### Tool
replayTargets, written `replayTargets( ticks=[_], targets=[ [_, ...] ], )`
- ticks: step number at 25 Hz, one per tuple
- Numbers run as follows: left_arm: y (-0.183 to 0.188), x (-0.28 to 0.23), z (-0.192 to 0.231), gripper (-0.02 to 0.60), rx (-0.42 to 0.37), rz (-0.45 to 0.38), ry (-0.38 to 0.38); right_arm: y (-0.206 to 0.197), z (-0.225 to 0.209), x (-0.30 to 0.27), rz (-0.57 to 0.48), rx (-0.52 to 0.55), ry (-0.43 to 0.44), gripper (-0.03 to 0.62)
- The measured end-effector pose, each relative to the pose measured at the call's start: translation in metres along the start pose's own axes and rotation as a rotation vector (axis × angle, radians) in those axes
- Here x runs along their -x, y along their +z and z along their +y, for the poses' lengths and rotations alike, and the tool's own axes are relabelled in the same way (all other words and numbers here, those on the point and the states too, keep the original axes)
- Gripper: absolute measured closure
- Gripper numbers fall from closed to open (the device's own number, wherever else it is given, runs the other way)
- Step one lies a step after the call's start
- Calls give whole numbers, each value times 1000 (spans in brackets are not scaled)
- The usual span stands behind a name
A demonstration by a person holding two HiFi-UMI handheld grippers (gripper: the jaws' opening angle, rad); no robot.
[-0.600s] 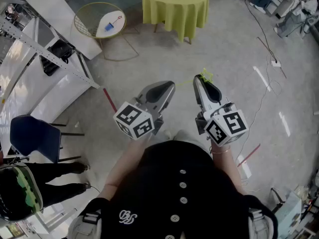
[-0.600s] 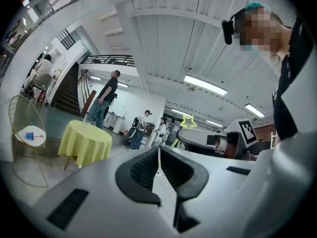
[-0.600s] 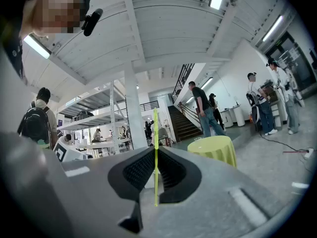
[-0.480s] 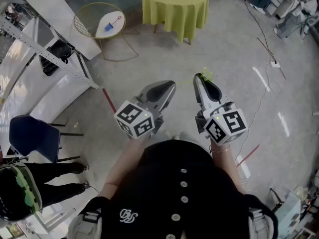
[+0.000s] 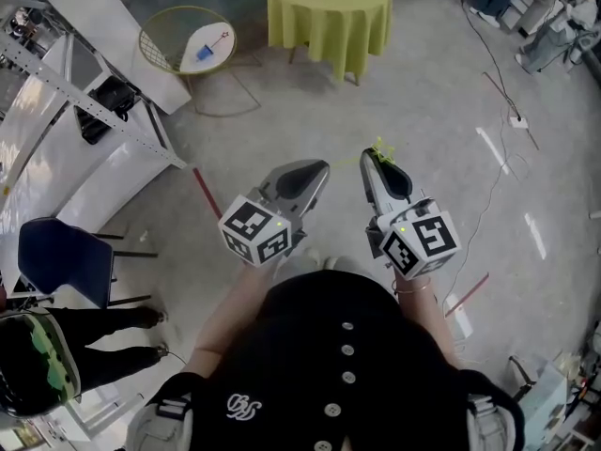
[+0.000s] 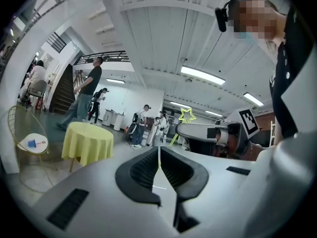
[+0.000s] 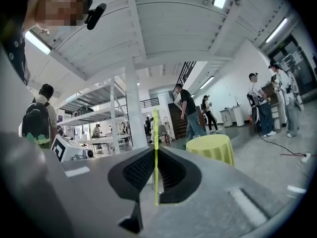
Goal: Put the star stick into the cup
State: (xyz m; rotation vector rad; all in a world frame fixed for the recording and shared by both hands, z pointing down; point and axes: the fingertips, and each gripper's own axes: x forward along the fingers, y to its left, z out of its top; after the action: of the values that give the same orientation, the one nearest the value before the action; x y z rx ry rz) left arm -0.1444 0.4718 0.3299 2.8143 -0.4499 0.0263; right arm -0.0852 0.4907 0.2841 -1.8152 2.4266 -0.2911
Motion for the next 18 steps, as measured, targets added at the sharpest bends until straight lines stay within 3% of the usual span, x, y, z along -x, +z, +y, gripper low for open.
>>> replayTargets(
  ticks=[18],
  targets=[
    [11,19,14,558,-3,-25,-40,-4,17,-16,-4,-8,-25,578]
  ],
)
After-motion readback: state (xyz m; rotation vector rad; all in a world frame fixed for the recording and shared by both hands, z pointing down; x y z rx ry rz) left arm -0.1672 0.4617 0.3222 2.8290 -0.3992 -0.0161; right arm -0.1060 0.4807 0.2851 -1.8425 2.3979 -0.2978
